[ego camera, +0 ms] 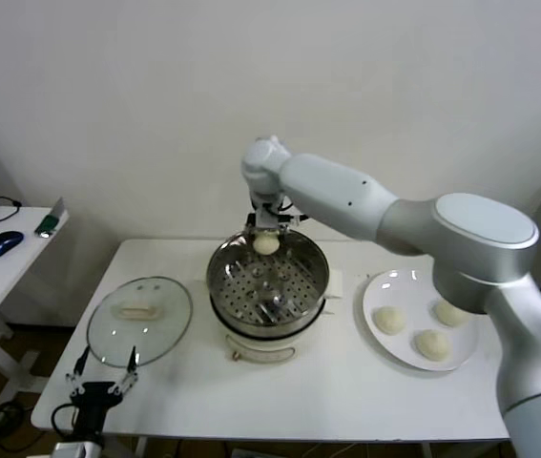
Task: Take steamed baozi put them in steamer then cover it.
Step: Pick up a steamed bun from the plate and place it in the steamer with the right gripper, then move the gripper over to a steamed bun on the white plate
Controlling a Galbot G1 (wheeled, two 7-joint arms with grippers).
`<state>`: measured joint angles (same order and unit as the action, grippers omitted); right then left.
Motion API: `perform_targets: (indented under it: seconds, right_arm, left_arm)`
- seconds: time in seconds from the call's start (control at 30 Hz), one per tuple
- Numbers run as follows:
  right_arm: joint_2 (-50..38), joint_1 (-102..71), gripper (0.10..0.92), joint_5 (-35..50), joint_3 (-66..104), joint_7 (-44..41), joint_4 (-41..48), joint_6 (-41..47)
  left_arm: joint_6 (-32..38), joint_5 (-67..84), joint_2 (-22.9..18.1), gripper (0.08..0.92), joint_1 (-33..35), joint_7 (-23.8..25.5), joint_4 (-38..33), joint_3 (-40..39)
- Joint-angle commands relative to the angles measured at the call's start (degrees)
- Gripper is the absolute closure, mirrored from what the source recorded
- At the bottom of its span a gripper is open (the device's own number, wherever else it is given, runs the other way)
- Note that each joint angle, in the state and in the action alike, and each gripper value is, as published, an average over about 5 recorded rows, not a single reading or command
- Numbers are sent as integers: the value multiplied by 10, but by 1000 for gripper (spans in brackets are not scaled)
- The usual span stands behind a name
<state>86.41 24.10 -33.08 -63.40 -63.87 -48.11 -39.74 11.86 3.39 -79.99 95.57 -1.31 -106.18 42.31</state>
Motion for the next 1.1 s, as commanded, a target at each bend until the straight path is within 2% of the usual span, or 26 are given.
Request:
perform_targets:
  seconds: [0.03, 0.33, 0.6, 0.73, 0.9, 1.0, 1.1]
  right_arm:
    - [16, -44, 380, -76, 13, 11, 8, -22]
    - [22, -59, 370, -85, 19, 20, 15, -17]
    - [11, -46, 222, -53, 12, 11, -3, 1]
    - [-4, -21, 204, -27, 15, 1, -24, 1]
    - [-48, 36, 202, 60, 6, -14, -65, 22]
    - [-85, 87, 203, 156, -31, -20, -88, 60]
    - [-142, 156, 203, 293, -111, -4, -128, 144]
  left_arm:
    - [0, 3, 1, 177, -1, -1, 3, 1]
    - [1, 3, 1, 177, 1, -2, 6, 0]
    - [0, 3, 0, 177, 2, -3, 6, 2]
    - [0, 3, 0, 177, 4, -4, 5, 2]
    - [-2, 1, 0, 177, 5, -4, 2, 2]
    - [-4, 0, 0, 177, 5, -4, -2, 1]
    - [-6, -1, 0, 177, 5, -3, -6, 0]
